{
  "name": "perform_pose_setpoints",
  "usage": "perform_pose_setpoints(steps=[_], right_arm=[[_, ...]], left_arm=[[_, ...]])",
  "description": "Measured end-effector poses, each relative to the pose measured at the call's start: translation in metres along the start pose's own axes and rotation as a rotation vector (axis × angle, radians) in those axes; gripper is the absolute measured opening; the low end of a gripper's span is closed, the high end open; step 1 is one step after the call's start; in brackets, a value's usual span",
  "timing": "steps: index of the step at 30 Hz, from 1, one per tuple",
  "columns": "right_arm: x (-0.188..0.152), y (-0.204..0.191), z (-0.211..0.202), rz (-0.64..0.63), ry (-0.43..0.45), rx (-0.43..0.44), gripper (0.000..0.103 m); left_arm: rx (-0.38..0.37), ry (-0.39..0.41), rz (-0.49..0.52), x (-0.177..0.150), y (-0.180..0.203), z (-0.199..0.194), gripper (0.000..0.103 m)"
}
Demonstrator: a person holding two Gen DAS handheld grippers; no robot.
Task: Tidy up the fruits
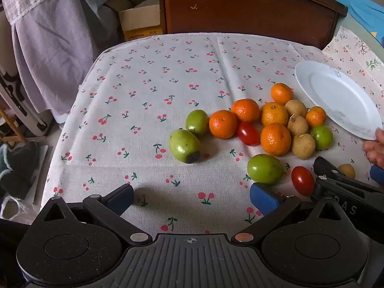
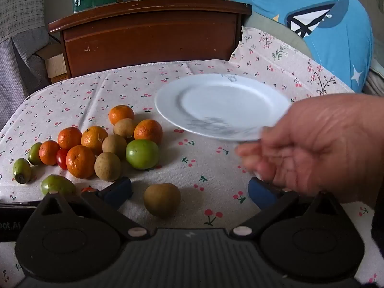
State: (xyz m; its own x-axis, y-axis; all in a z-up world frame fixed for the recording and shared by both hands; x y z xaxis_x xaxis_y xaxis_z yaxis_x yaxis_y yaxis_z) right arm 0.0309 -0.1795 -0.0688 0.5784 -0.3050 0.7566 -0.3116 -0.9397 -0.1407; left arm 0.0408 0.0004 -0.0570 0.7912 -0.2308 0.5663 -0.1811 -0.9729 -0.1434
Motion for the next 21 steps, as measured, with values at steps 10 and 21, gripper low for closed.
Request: perform_pose_setpoints(steps=[10, 21], right_arm=[[-0.0015, 0.0017, -0.0019, 0.0, 0.003, 0.001, 0.102], [-0.0003, -0.0001, 0.0005, -0.001, 0.002, 0.0, 0.102]], left_arm=[[-0.002, 0.0, -0.006, -0.0028, 0.0024, -0.002, 0.103], [-0.015, -0.01, -0.009, -0.0023, 0.0019, -0.0021, 0.103]])
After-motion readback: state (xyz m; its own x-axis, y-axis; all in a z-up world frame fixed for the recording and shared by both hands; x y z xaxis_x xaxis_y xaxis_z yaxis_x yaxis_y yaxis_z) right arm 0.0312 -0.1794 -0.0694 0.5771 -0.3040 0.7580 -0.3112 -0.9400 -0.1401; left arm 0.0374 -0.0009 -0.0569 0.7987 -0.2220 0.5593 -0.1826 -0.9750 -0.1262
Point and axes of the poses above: each gripper's, at about its wrist camera, not at the fingertips, and z roughly the way its jaws point, y to its right, x to its top, the point moved 7 cm from there along z, roughly the way its jaws point, and after that the axes turned 11 degrees about z, right-handed, at the moved point
